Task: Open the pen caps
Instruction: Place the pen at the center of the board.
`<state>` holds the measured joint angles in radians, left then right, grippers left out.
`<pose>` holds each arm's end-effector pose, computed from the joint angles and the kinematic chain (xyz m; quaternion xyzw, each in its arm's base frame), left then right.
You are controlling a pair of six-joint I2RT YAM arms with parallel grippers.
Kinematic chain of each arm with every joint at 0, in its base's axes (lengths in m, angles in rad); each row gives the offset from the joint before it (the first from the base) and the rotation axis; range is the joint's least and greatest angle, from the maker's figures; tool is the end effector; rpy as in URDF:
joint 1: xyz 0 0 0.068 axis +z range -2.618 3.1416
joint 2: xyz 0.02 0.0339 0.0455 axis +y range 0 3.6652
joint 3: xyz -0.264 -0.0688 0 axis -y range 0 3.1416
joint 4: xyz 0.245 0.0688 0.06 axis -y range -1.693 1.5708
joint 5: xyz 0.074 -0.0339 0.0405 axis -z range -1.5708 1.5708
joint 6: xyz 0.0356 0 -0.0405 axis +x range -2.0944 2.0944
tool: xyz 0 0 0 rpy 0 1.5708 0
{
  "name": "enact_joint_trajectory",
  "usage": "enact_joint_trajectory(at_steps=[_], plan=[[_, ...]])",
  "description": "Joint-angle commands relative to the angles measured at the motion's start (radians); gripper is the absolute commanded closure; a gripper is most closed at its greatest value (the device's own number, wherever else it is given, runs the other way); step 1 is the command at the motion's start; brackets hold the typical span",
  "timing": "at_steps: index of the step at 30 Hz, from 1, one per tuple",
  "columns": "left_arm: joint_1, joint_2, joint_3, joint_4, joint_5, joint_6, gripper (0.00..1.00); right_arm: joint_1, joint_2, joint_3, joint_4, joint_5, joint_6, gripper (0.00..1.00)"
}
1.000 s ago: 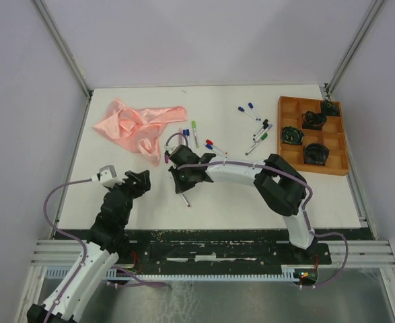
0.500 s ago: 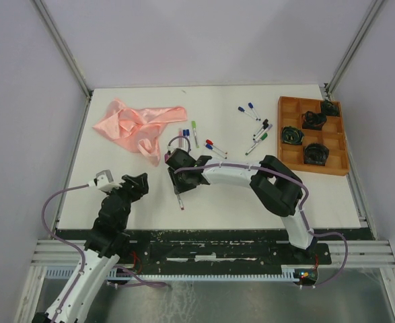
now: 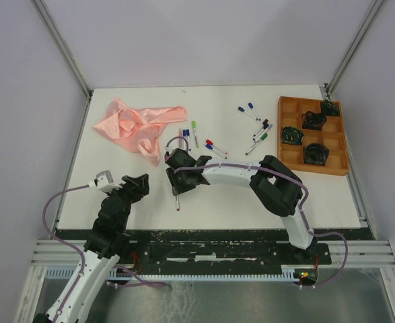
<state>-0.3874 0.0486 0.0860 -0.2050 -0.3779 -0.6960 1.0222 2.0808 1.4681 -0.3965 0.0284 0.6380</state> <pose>0.1017 -0.0273 0.1776 -0.2351 0.7227 -0.2039 0.6172 0.2315 0.3768 0.1593 -0.1796 0.9438 0.1953 0.1971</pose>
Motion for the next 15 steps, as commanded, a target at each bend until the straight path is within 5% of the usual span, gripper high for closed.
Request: enact_joint_trajectory(at_steps=[1, 15], plan=[[0.006, -0.001, 0.023, 0.036, 0.047, -0.028, 0.21, 0.0, -0.057, -0.001, 0.043, -0.075, -0.047, 0.55], [0.005, 0.144, 0.038, 0.132, 0.183, 0.0, 0.27, -0.084, -0.227, -0.061, 0.08, -0.138, -0.17, 0.54]])
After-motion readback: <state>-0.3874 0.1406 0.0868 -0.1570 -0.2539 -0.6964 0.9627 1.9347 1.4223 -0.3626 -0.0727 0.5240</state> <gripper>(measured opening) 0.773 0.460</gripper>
